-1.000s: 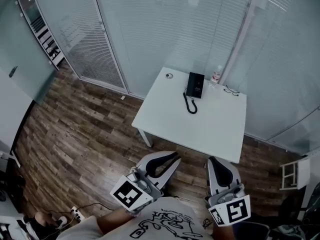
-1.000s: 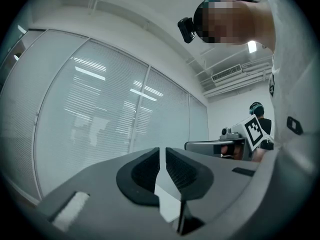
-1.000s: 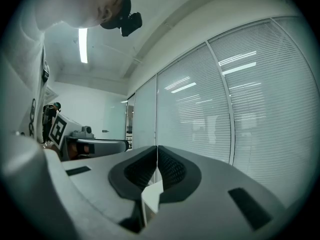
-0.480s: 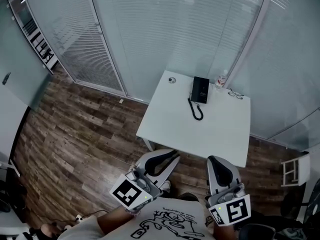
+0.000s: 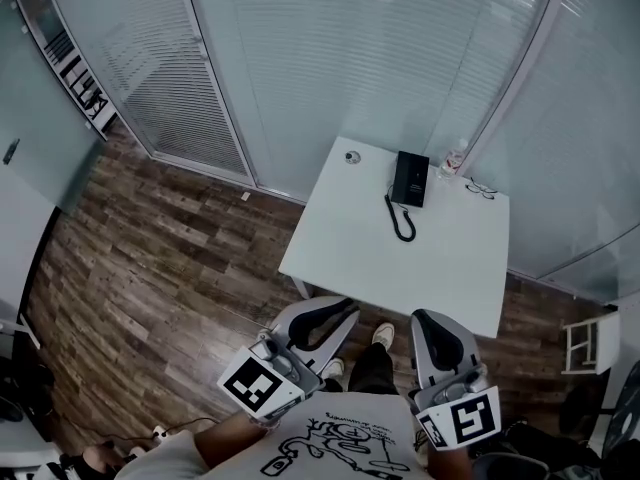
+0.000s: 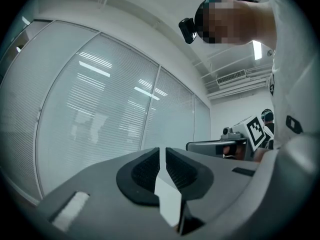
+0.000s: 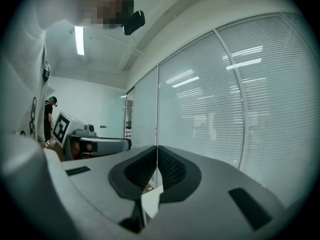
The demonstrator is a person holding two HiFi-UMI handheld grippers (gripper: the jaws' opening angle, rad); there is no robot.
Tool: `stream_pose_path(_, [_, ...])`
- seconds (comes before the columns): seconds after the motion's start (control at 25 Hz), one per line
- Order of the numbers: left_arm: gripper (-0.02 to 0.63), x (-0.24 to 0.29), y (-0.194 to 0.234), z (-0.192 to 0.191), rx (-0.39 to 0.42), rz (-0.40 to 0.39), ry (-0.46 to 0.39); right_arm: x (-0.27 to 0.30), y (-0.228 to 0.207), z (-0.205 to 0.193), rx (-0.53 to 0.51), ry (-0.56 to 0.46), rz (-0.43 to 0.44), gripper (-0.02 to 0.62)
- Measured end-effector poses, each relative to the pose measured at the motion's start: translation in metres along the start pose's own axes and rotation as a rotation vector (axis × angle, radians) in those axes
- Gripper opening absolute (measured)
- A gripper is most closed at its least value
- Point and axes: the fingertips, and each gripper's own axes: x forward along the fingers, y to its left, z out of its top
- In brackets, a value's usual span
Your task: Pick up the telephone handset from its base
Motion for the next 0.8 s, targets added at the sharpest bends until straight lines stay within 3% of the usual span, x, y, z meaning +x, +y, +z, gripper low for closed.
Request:
stream_pose_path(0.4, [0.035,0.043,0.007,-0.003,0.009,0.009,0.006,0.013,-0.046,-0.008,0.022,-0.012,0.000,0.006])
stream_pose_path(0.8, [0.035,0.132,0.021,-0.009,-0.003,0.001,0.024,0.031,-0.137,-0.011,0.041,-0.009,-0.026,0.006])
